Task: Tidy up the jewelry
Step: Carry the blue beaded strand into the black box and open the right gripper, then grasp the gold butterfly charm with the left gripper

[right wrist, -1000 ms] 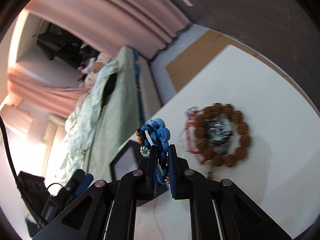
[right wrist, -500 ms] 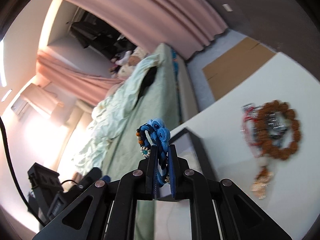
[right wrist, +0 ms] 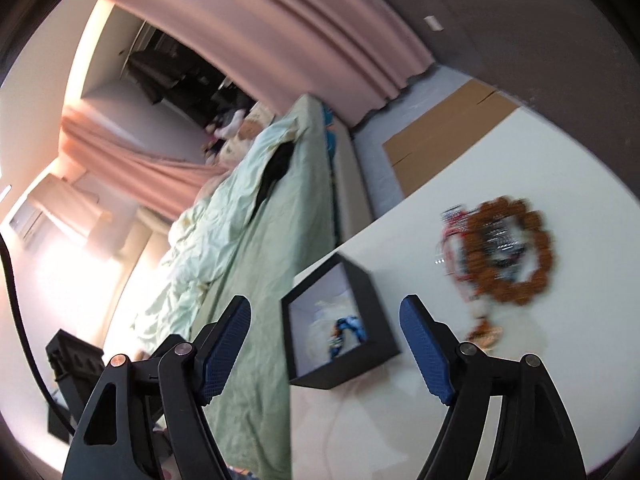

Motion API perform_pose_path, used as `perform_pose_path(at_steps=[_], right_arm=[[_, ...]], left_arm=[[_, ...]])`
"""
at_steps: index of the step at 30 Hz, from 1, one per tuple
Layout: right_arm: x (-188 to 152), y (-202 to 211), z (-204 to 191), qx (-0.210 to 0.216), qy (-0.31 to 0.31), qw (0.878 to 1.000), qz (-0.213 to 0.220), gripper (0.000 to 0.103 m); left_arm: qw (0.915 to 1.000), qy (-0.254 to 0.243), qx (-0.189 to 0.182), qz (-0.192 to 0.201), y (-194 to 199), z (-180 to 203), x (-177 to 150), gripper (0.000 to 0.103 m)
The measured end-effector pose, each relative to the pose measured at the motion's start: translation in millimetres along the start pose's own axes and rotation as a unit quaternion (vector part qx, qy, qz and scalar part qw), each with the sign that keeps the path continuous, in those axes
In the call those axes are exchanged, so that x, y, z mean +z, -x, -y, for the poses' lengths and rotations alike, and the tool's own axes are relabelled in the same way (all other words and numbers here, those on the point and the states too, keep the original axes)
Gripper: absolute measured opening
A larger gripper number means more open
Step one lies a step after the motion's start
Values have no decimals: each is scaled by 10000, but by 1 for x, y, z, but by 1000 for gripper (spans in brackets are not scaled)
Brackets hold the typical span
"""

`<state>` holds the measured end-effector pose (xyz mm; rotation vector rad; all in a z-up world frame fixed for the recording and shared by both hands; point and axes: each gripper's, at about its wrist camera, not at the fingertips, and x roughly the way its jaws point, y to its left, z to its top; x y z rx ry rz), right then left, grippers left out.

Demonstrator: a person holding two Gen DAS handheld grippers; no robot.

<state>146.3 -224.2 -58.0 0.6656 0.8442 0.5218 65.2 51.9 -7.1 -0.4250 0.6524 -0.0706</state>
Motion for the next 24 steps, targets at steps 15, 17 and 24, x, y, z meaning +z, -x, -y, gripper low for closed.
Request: perform_pose_path(at_steps=[15, 17, 24], right_arm=[[15, 46, 54, -732, -560, 9957, -40, 77], [15, 50, 63, -853, -623, 9943, -106, 77], [17, 58, 84, -1116, -691, 9910, -249, 77]], left_arm=[[9954, -685, -559, -381, -35, 60, -24, 86], [9939, -783, -616, -474, -40, 68, -30, 83], [9853, -1310, -740, -804, -57, 97, -53, 73]])
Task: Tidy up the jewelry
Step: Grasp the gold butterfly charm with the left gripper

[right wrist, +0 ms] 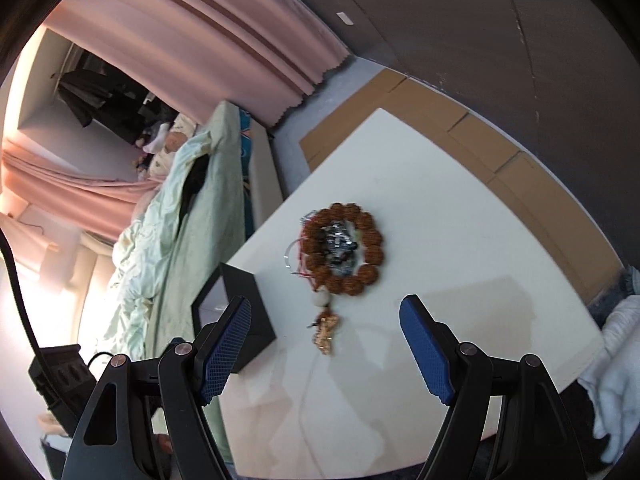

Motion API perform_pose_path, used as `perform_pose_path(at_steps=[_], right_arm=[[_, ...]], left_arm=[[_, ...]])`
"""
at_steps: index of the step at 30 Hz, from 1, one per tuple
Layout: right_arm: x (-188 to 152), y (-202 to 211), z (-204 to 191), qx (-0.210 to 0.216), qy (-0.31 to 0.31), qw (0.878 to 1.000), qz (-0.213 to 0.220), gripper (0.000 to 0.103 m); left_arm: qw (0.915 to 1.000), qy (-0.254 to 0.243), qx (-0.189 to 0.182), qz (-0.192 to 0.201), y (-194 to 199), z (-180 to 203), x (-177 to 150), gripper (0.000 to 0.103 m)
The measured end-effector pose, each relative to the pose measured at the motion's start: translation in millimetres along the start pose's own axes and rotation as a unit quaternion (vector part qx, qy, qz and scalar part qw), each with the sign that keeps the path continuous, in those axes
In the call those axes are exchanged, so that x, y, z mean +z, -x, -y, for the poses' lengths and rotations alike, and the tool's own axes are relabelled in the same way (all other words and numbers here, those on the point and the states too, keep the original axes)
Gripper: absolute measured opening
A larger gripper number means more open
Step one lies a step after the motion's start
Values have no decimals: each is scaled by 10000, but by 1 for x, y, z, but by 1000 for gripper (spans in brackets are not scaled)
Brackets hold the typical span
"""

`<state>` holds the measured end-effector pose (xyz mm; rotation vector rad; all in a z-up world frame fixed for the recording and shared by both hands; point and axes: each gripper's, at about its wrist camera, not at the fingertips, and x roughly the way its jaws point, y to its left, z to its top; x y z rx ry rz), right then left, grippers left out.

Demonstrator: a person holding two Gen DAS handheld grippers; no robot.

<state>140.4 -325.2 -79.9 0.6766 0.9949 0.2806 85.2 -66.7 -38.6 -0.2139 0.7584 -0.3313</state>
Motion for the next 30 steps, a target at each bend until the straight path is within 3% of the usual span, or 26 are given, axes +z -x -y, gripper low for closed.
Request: perform_pose_path(at_steps=[5, 14, 21, 30], right_arm=[[4, 5, 16, -46, -143, 9999, -52, 77], [11, 15, 31, -114, -206, 9997, -18, 77], [12, 15, 33, -116, -206, 9997, -55, 77], [14, 13, 34, -100, -155, 9998, -81, 77]], left_arm=[[9994, -246, -65, -223, -17, 15, -10, 64], [9966, -511, -52, -643, -52, 34, -28, 58], [9938, -497, 112, -993, -80, 33, -39, 58], [9923, -575, 322, -1046, -98, 30, -43, 56]])
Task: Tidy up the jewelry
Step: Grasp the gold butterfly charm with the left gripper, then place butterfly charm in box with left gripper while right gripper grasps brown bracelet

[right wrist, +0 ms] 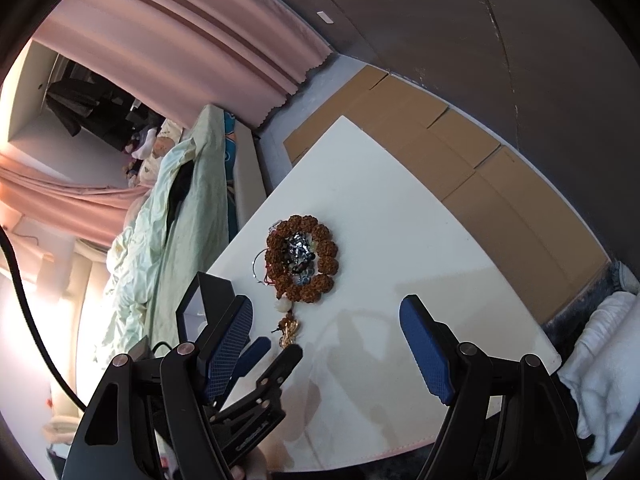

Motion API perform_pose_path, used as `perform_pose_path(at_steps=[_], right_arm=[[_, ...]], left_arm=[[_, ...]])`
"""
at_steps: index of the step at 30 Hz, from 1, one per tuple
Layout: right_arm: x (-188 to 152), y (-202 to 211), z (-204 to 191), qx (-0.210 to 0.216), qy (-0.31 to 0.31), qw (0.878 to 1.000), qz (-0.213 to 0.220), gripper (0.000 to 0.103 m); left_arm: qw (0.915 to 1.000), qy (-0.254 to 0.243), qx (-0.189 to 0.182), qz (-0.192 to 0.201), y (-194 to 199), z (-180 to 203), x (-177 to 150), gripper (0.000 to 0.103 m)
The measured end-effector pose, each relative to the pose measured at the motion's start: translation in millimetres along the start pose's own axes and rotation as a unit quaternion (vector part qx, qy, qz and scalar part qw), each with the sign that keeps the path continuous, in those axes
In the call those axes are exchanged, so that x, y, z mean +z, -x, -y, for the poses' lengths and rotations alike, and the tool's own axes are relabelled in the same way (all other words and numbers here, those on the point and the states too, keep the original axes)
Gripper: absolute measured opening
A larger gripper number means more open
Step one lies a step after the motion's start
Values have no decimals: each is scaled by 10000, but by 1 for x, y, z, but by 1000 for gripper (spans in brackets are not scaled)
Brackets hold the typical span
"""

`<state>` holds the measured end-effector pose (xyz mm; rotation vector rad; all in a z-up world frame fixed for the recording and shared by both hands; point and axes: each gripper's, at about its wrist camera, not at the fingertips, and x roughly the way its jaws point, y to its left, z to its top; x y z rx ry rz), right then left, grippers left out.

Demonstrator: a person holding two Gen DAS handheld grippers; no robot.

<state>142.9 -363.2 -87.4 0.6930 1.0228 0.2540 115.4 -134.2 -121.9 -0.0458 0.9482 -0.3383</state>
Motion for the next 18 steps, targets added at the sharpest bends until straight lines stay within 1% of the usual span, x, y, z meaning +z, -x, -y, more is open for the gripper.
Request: perform_pose_path(at_steps=[2, 4, 5, 6, 7, 10, 13, 18], right_arm=[[1, -2, 0, -1, 11, 10000, -25, 77], [1, -3, -1, -20, 37, 10000, -37, 77], [2, -4, -2, -45, 57, 10000, -43, 77], [1, -5, -3, -70, 71, 9999, -48, 77], [1, -7, -4, -95, 76, 9999, -58, 77], [1, -12, -7, -151, 99, 9998, -94, 77], [1, -17, -9, -148, 90, 9997, -160, 77], [3, -27, -14, -285, 144, 9994, -154, 77]], left_arm=[[10000, -3, 56, -64, -5, -1, 0, 48], [9999, -44, 96, -48, -5, 0, 0, 43], [9999, -59, 129, -67, -5, 0, 0, 39], [9998, -81, 161, -84, -5, 0, 0, 31], [9997, -78, 200, -82, -5, 0, 0, 29], [9999, 74, 46, -115, -3, -7, -1, 29], [9998, 87, 54, -174, 0, -8, -1, 29], [9997, 237, -64, -13, 15, -16, 8, 29]])
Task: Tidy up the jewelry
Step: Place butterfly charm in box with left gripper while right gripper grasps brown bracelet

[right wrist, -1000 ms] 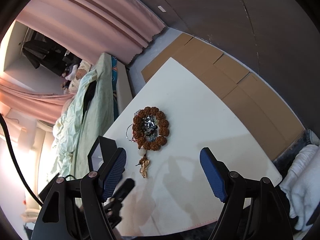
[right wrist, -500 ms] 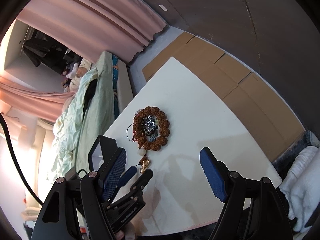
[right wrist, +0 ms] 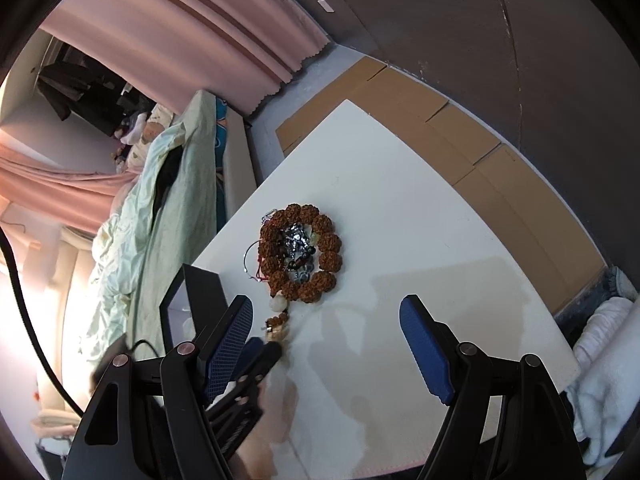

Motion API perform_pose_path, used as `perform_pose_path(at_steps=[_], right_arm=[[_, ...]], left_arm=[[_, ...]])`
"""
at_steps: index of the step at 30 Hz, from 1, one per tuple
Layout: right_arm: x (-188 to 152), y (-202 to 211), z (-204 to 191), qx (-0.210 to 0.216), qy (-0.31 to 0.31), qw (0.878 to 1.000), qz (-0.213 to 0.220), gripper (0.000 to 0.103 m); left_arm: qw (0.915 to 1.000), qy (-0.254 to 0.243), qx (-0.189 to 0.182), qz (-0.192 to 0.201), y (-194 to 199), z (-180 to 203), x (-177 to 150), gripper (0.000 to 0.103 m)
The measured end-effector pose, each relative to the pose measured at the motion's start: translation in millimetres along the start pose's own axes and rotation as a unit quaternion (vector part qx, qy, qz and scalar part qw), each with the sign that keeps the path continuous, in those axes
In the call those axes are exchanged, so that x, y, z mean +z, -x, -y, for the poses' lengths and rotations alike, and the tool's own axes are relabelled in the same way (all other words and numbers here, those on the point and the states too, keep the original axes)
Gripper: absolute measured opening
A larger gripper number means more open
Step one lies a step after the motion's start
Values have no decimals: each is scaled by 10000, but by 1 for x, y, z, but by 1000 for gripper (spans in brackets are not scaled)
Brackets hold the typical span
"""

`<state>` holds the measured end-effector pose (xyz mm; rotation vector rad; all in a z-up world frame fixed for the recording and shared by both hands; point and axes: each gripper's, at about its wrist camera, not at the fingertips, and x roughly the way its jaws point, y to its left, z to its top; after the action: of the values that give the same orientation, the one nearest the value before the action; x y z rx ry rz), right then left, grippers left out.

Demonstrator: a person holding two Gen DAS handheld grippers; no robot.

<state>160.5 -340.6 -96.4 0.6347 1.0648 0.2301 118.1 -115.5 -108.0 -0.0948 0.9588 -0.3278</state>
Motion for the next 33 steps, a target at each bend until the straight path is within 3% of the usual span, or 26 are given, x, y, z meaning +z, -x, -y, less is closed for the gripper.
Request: perform_pose_path(at_steps=[16, 18, 22, 32, 33], right_arm=[[19, -44, -12, -530, 14, 9985, -125, 63], [20, -51, -14, -590, 39, 9981, -181, 57], [23, -67, -20, -668, 117, 9971, -333, 47], [18, -86, -32, -1095, 455, 9915, -543, 44], [17, -85, -32, -1103, 464, 9915, -517, 40]], left_arm=[[9954, 438, -379, 768, 67, -37, 36, 29], [9943, 518, -403, 835, 71, -45, 42, 29], [9928, 660, -402, 913, 75, -59, 48, 29], [9891, 1132, -236, 912, 80, -97, 50, 29], [9884, 1195, -210, 917, 81, -101, 50, 29]])
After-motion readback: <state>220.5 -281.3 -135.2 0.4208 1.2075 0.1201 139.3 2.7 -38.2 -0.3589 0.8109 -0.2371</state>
